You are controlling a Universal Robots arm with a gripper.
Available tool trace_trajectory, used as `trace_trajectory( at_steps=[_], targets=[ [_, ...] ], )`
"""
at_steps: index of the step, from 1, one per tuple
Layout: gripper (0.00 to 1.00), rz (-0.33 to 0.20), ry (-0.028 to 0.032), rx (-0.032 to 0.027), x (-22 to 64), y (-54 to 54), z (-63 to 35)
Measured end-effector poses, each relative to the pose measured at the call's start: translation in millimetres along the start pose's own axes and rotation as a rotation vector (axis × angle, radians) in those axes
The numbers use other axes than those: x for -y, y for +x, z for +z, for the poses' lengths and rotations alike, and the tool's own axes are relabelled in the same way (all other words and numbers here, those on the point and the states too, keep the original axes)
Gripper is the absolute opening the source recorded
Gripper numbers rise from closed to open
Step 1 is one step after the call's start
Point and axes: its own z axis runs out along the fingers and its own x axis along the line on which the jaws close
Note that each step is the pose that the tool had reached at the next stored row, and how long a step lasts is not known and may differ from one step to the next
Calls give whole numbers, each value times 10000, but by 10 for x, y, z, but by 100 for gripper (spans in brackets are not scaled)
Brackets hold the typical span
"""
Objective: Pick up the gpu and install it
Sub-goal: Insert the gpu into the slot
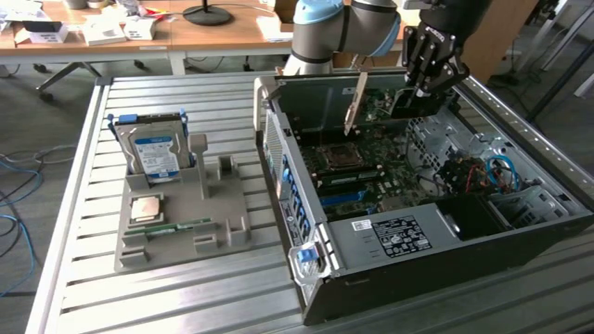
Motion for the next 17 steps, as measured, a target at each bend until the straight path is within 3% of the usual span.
trace_trajectory(
  at_steps=[17],
  targets=[
    [27, 1, 9, -1, -3, 6, 206]
  ],
)
